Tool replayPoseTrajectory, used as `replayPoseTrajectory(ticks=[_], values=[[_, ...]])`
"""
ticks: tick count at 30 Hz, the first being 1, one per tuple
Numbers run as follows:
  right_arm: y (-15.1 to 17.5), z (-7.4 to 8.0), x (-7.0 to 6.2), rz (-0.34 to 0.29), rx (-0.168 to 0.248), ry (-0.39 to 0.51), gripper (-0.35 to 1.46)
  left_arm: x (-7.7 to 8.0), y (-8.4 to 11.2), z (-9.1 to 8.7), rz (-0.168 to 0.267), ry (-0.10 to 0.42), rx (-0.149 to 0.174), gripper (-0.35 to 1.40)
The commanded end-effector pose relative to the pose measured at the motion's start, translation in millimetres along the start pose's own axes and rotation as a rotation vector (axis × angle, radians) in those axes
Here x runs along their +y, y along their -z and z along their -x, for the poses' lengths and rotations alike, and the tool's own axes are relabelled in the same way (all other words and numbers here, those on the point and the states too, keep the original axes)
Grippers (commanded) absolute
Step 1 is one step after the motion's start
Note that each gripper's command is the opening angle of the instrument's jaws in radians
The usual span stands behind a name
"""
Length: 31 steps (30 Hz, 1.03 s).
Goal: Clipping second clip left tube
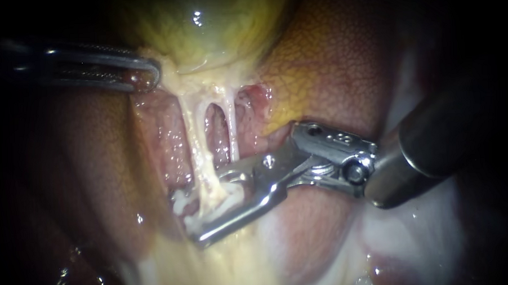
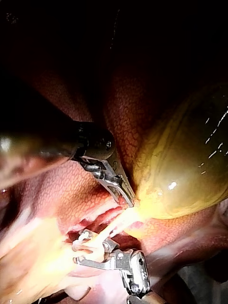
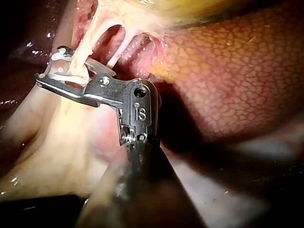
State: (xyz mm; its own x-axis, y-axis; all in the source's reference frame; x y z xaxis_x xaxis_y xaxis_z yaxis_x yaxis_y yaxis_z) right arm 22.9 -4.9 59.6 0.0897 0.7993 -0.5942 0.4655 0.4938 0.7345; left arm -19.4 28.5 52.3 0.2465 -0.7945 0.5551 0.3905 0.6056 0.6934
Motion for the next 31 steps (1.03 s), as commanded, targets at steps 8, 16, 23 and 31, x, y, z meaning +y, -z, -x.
replayPoseTrajectory(ticks=[8, 16, 23, 31], values=[[0.2, -0.2, 0.0, 0.013, 0.006, -0.078, 0.04, 0.0, 0.0, 0.0, 0.000, 0.000, 0.000, -0.35], [0.2, -0.3, 0.0, 0.021, 0.009, -0.096, -0.35, 0.0, 0.0, 0.0, 0.000, 0.000, 0.000, -0.35], [0.2, -0.2, 0.2, 0.024, 0.010, -0.101, -0.35, 0.0, 0.0, 0.0, 0.000, 0.000, 0.000, -0.35], [0.2, -0.1, 0.2, 0.023, 0.009, -0.101, -0.35, 0.0, 0.0, 0.0, 0.000, 0.000, 0.000, -0.35]])
